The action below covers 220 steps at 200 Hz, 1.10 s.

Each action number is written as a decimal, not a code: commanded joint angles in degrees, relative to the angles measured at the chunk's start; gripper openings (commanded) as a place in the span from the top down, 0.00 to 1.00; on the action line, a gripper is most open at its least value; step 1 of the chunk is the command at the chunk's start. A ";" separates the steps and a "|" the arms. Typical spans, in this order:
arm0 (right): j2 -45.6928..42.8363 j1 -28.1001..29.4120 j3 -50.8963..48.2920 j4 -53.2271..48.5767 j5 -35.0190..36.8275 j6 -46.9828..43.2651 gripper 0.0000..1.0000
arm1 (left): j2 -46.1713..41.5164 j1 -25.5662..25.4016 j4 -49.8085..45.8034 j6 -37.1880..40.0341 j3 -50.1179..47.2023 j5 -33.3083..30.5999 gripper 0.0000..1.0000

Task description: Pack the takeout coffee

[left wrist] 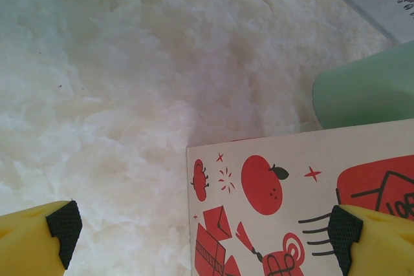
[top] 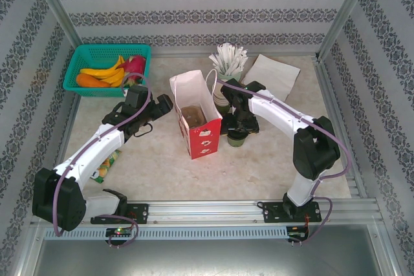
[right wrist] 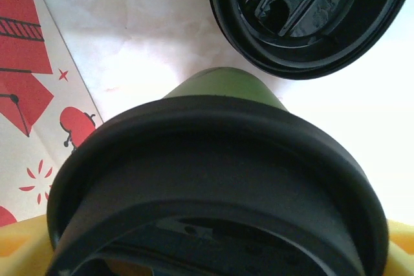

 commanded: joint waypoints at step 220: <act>-21.43 -11.80 -4.34 -11.93 -8.68 -11.54 0.41 | 17.12 6.19 -13.45 43.09 38.72 20.43 0.00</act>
